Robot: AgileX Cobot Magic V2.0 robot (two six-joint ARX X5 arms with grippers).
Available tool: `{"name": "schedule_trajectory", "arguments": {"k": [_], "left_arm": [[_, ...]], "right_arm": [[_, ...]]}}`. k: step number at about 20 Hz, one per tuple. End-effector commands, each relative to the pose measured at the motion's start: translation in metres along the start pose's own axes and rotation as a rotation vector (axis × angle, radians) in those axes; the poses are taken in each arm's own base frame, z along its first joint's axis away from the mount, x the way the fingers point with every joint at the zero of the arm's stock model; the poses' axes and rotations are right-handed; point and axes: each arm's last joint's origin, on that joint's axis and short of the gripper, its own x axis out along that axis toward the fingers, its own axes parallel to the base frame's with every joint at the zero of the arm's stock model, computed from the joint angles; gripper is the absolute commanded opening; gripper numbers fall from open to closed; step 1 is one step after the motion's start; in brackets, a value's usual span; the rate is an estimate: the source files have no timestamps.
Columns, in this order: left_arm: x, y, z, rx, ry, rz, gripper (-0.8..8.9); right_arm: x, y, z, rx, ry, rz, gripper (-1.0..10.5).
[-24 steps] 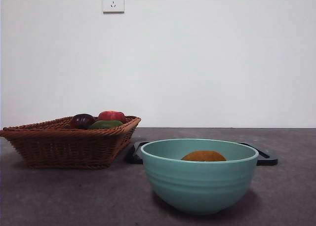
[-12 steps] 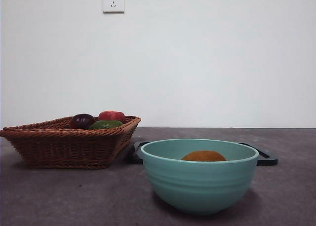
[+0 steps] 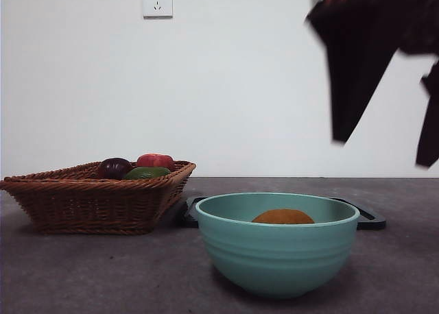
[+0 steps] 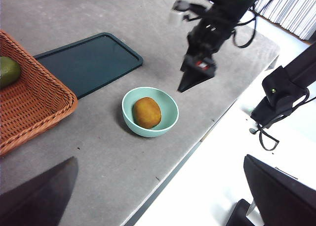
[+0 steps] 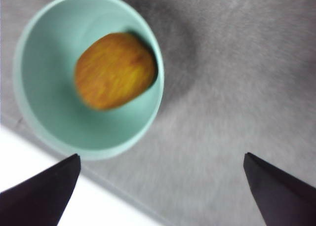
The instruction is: Pick up the wifruite, put it on the bowl, pick up the plate, put it on desk
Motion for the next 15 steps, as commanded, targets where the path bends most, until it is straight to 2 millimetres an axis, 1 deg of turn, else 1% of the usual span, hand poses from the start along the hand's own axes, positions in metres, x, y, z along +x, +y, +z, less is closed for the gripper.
{"name": "schedule_trajectory", "arguments": {"k": [1,5,8,11,12,15], "left_arm": [[-0.002,-0.001,0.002,-0.005,-0.020,-0.014,5.97],[-0.002,-0.001,0.002,-0.005,-0.019,-0.013,5.97],[-0.002,-0.001,0.002,-0.005,-0.019,-0.013,5.97],[-0.002,-0.001,0.002,-0.001,-0.019,-0.013,5.97],[-0.002,-0.001,0.002,-0.001,-0.019,-0.013,5.97],[-0.002,-0.001,0.002,-0.001,-0.019,-0.013,5.97]], "right_arm": [[0.017,0.001,0.013,0.014,0.017,-0.041,5.7],[0.048,-0.004,0.024,0.024,0.071,-0.143,5.7],[0.066,-0.005,0.030,0.032,0.101,-0.155,5.7],[0.075,-0.005,0.035,0.053,0.080,-0.133,5.7],[0.075,-0.004,0.037,0.057,0.071,-0.119,5.4],[0.075,-0.002,0.037,0.069,0.075,-0.056,3.3]]}}
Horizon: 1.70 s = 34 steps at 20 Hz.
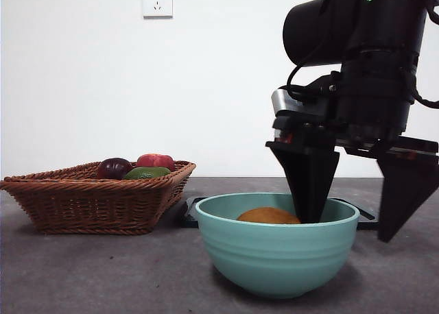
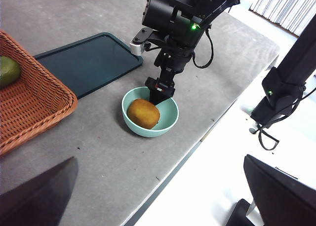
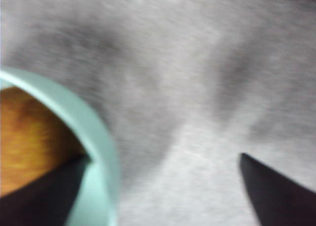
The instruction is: Pick up the wifruite, put it on the bowl, pick up the plate, put it on desk
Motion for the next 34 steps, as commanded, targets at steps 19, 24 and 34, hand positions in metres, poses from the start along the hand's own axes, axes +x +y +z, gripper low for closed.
{"name": "schedule_trajectory", "arguments": {"k": [19,24,34], "left_arm": [[-0.003,-0.001,0.002,0.013,-0.019,-0.013,5.97],[-0.003,-0.001,0.002,0.013,-0.019,-0.013,5.97],[-0.003,-0.001,0.002,0.013,-0.019,-0.013,5.97]], "right_arm": [[-0.055,-0.014,0.067,0.088,-0.049,0.115,0.1],[-0.058,-0.035,0.120,0.128,-0.103,0.107,0.1],[-0.009,-0.062,0.167,0.168,-0.051,0.029,0.1]]}}
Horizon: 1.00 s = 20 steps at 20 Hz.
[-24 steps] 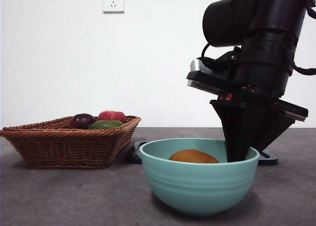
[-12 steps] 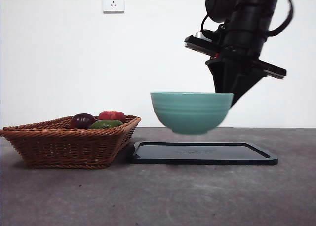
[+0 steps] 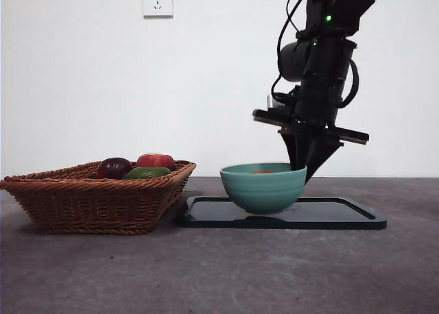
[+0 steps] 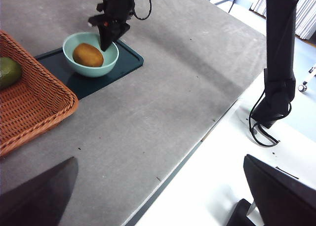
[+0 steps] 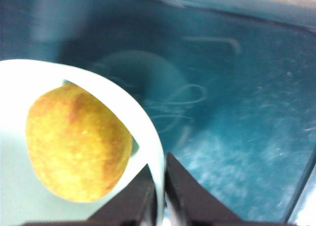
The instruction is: Pick up the wifruite, put it on the bowl, pick up the plate, put it on desk
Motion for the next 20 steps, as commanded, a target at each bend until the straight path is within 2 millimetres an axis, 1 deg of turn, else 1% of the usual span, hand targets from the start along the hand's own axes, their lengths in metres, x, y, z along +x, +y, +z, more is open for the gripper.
{"name": "schedule_trajectory", "arguments": {"k": [1,7,8,9,10,11,12,13,14,15,17,19,20], "left_arm": [[-0.002,-0.001,0.002,0.009,-0.019,-0.013,5.97],[-0.002,-0.001,0.002,0.009,-0.019,-0.013,5.97],[-0.002,-0.001,0.002,0.009,-0.019,-0.013,5.97],[-0.002,-0.001,0.002,0.009,-0.019,-0.013,5.97],[-0.002,-0.001,0.002,0.009,-0.019,-0.013,5.97],[-0.002,-0.001,0.002,0.009,-0.019,-0.013,5.97],[-0.002,-0.001,0.002,0.009,-0.019,-0.013,5.97],[-0.002,-0.001,0.002,0.009,-0.019,-0.013,5.97],[-0.002,-0.001,0.002,0.009,-0.019,-0.013,5.97],[-0.002,-0.001,0.002,0.009,-0.019,-0.013,5.97],[-0.002,-0.001,0.002,0.009,-0.019,-0.013,5.97],[-0.002,-0.001,0.002,0.010,-0.019,-0.013,5.97],[-0.002,-0.001,0.002,0.009,-0.019,-0.013,5.97]], "right_arm": [[0.007,0.002,0.004,-0.019,0.011,-0.014,0.1],[0.008,0.002,0.004,-0.017,0.014,-0.014,0.1],[0.007,0.002,0.003,-0.017,0.016,-0.015,0.9],[0.005,0.002,0.003,-0.017,0.014,-0.014,2.7],[0.000,0.003,0.003,-0.018,0.007,-0.015,3.9],[-0.009,0.003,0.002,-0.020,-0.005,-0.027,4.0],[-0.028,0.003,0.001,-0.027,-0.027,-0.076,4.0],[-0.048,0.005,-0.002,-0.045,-0.045,-0.101,4.5],[-0.073,0.008,-0.007,-0.064,-0.072,-0.132,5.0],[-0.098,0.012,-0.016,-0.091,-0.110,-0.134,5.0],[-0.148,0.021,-0.041,-0.120,-0.209,-0.151,5.0],[-0.194,0.029,-0.076,-0.150,-0.294,-0.167,5.0],[-0.211,0.030,-0.093,-0.158,-0.312,-0.186,5.1]]}}
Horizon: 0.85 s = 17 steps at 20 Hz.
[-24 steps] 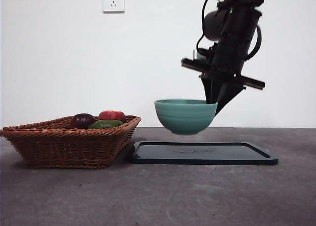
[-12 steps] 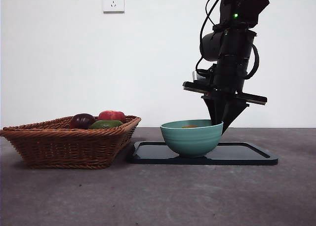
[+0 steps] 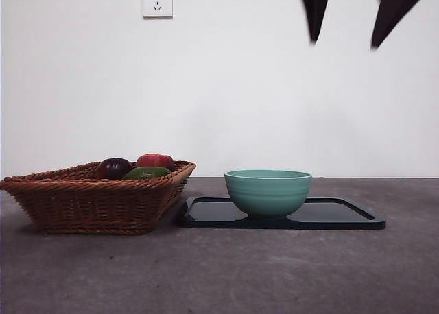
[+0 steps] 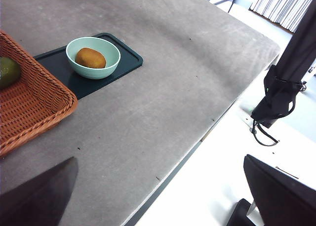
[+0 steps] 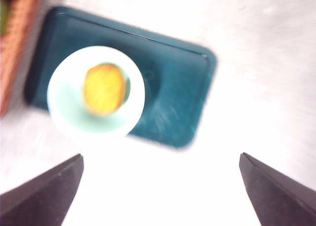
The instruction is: Pick up the wifruite, put it on the bowl, pick up the plate, put it on desk
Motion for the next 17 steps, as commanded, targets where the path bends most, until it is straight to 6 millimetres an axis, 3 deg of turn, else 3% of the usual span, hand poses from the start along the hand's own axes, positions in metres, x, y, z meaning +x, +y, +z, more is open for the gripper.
{"name": "schedule_trajectory", "arguments": {"k": [1,4,8,13,17], "left_arm": [[-0.002,-0.001,0.002,0.009,-0.019,-0.013,5.97],[-0.002,-0.001,0.002,0.009,-0.019,-0.013,5.97],[-0.002,-0.001,0.002,0.010,-0.019,-0.013,5.97],[-0.002,-0.001,0.002,0.010,-0.020,-0.013,5.97],[-0.002,-0.001,0.002,0.010,-0.019,-0.013,5.97]], "right_arm": [[-0.036,0.002,-0.019,-0.031,-0.024,-0.028,5.8],[-0.073,0.006,-0.051,-0.050,-0.102,0.008,6.5],[-0.094,0.010,-0.104,-0.095,-0.131,0.064,6.5],[-0.088,0.006,-0.170,-0.113,-0.171,0.142,6.5],[-0.068,0.000,-0.210,-0.100,-0.306,0.250,6.5]]}}
